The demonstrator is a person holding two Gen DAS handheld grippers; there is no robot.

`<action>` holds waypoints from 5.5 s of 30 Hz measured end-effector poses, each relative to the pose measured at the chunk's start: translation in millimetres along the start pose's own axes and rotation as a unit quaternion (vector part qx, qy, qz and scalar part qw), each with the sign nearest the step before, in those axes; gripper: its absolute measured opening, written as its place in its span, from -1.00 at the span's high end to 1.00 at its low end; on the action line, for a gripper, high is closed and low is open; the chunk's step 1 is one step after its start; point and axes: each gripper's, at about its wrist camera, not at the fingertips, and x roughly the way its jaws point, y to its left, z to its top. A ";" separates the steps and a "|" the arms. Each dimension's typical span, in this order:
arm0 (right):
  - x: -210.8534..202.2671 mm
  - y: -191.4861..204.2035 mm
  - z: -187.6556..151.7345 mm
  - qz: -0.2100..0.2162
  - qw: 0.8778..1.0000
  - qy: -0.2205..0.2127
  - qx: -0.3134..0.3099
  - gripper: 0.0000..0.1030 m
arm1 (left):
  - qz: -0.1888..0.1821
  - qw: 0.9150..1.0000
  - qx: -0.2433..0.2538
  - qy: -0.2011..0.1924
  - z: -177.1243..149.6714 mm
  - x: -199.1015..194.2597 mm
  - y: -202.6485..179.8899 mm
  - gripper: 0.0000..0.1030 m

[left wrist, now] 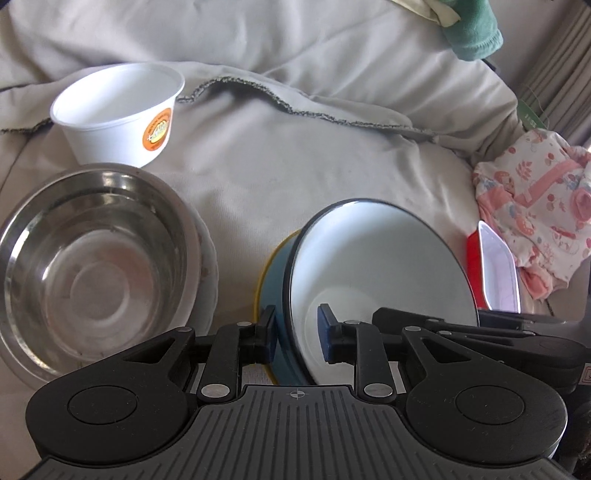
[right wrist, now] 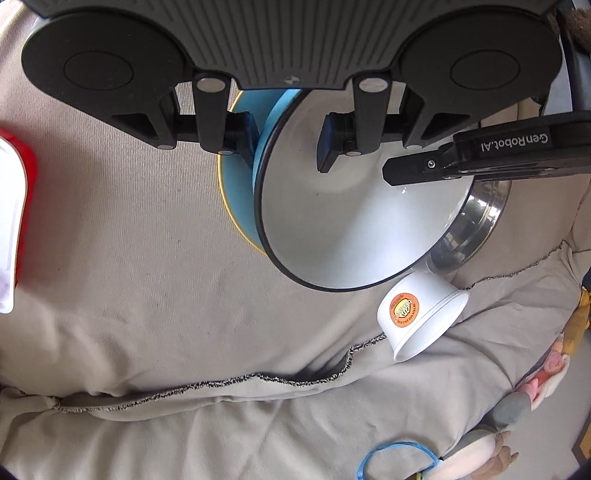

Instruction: Organize plates and bowls

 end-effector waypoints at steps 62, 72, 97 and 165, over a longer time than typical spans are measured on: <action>-12.9 50.4 98.4 -0.147 0.982 -0.013 -0.115 -0.22 | -0.066 0.983 -0.072 -0.158 122.0 -52.2 103.7 0.35; 71.9 154.2 152.3 -0.161 0.976 0.067 -0.131 -0.46 | -0.025 0.970 -0.193 -0.147 136.2 -40.9 234.1 0.35; 161.5 194.7 157.2 -0.086 0.986 0.118 -0.084 0.48 | -0.048 0.989 -0.136 -0.039 126.7 -2.3 227.8 0.56; -63.4 75.4 84.5 -0.111 0.988 -0.043 -0.097 0.13 | 0.071 0.985 -0.095 -0.124 30.0 -104.7 115.5 0.45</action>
